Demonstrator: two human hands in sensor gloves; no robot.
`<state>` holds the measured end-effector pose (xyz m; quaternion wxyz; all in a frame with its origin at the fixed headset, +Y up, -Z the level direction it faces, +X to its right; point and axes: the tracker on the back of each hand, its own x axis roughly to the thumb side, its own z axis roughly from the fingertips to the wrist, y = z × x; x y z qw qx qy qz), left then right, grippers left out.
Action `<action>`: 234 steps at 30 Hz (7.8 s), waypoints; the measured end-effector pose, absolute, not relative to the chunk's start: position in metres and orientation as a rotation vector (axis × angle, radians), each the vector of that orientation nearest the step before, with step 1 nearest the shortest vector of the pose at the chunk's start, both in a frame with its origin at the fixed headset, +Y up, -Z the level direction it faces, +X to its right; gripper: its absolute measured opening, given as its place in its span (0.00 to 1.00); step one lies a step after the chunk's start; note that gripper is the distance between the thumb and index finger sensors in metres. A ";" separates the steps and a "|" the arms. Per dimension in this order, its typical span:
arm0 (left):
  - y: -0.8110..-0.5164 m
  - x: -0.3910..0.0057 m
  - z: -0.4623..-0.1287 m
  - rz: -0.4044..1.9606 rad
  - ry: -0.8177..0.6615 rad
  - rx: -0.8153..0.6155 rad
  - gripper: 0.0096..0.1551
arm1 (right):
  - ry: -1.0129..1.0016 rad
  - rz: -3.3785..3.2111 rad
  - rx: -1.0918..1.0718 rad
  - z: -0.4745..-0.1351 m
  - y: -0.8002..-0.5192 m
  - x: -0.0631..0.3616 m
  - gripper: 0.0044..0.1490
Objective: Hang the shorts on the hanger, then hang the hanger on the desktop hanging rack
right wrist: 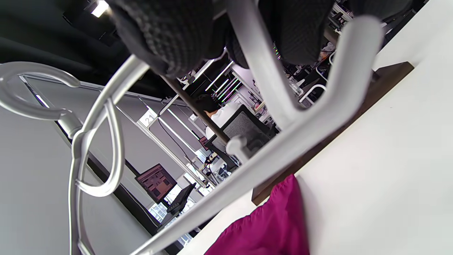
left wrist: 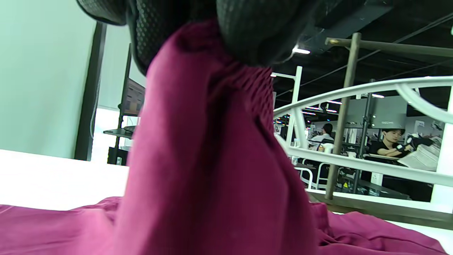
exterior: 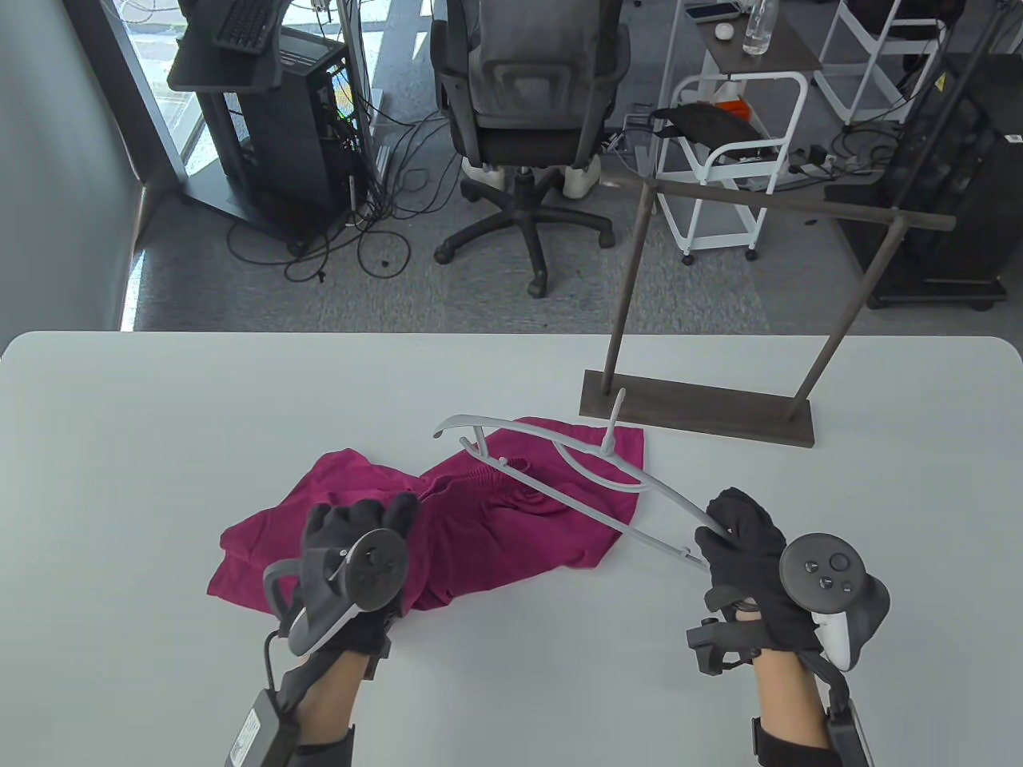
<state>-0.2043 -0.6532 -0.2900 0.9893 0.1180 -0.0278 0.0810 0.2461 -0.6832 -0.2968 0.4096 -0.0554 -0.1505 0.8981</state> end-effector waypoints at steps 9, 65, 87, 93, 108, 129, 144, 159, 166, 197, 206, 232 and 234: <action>-0.686 -0.255 -0.277 0.303 -0.047 0.336 0.22 | -0.330 2.208 0.069 -0.296 -0.675 0.249 0.30; -0.690 -0.237 -0.275 0.281 -0.229 0.423 0.40 | -1.170 2.506 0.602 -0.209 -0.606 0.151 0.29; -0.697 -0.240 -0.281 0.360 -0.271 0.268 0.39 | -0.761 2.461 0.520 -0.250 -0.633 0.165 0.29; -0.697 -0.244 -0.281 0.415 -0.279 0.244 0.39 | -0.454 2.360 0.371 -0.285 -0.676 0.166 0.29; -0.697 -0.234 -0.284 0.442 -0.318 0.247 0.39 | -0.093 2.216 0.266 -0.319 -0.723 0.127 0.29; -0.696 -0.244 -0.283 0.465 -0.262 0.336 0.34 | -0.204 2.305 0.287 -0.312 -0.705 0.128 0.42; -0.691 -0.266 -0.283 0.566 -0.095 0.461 0.33 | -0.021 2.896 0.532 -0.330 -0.660 0.063 0.35; -0.691 -0.270 -0.284 0.570 -0.047 0.466 0.33 | 0.231 3.121 0.448 -0.405 -0.747 -0.009 0.50; -0.690 -0.273 -0.283 0.574 -0.043 0.471 0.33 | 0.284 3.125 0.407 -0.416 -0.757 -0.005 0.35; -0.695 -0.256 -0.287 0.481 -0.210 0.361 0.33 | -0.224 3.049 -0.118 -0.335 -0.707 0.233 0.21; -0.699 -0.244 -0.289 0.438 -0.232 0.335 0.33 | -0.253 3.044 -0.033 -0.332 -0.694 0.218 0.22; -0.707 -0.213 -0.284 0.383 -0.296 0.333 0.32 | -0.343 3.082 0.271 -0.322 -0.698 0.159 0.26; -0.707 -0.211 -0.284 0.383 -0.300 0.329 0.32 | -0.344 3.062 0.295 -0.322 -0.699 0.158 0.26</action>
